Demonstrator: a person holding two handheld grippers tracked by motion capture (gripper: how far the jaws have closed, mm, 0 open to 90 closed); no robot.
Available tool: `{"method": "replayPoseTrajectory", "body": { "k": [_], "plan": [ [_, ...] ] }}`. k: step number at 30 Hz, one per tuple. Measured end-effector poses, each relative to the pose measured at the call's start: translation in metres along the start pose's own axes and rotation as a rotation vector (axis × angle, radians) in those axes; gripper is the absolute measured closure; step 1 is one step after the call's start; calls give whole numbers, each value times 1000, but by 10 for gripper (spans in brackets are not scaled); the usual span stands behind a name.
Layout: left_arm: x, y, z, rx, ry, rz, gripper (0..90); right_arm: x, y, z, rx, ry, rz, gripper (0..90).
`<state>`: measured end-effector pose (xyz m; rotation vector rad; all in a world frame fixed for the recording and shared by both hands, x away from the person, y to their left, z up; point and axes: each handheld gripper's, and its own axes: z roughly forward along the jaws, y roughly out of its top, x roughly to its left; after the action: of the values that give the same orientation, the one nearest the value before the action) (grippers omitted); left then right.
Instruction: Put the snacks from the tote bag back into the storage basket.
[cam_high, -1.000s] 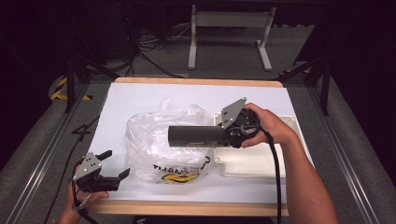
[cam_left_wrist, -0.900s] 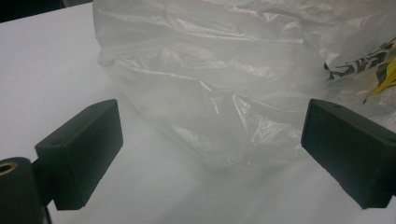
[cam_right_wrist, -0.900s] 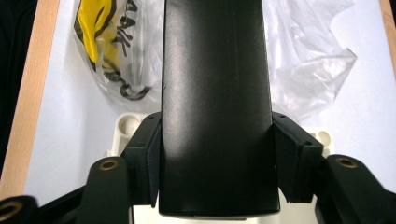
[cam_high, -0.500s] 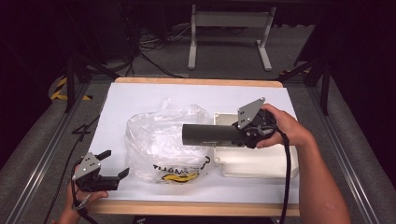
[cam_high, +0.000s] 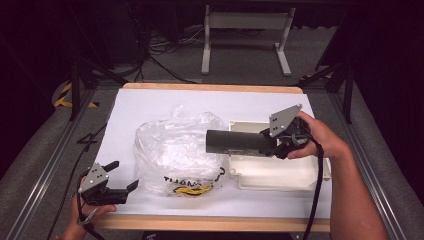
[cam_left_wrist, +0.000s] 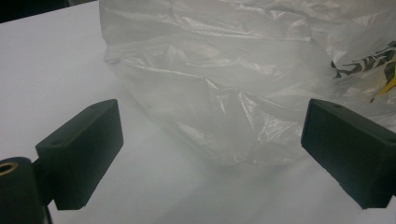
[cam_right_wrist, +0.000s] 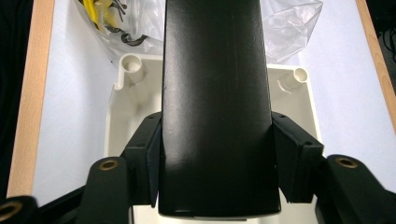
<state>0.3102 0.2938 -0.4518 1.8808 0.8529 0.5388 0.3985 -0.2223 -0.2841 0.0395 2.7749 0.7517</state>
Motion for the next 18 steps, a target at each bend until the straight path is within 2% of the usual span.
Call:
{"method": "replayPoseTrajectory", "body": {
  "k": [10, 14, 18],
  "plan": [
    [1, 0, 0, 1, 2, 2, 65, -2, -17, -4, 10, 11, 13, 428],
    [1, 0, 1, 9, 7, -10, 65, -2, -24, -7, 0, 19, 22, 428],
    [1, 0, 0, 4, 11, 2, 65, -2, -34, -15, 4, 15, 38, 428]
  ]
}}
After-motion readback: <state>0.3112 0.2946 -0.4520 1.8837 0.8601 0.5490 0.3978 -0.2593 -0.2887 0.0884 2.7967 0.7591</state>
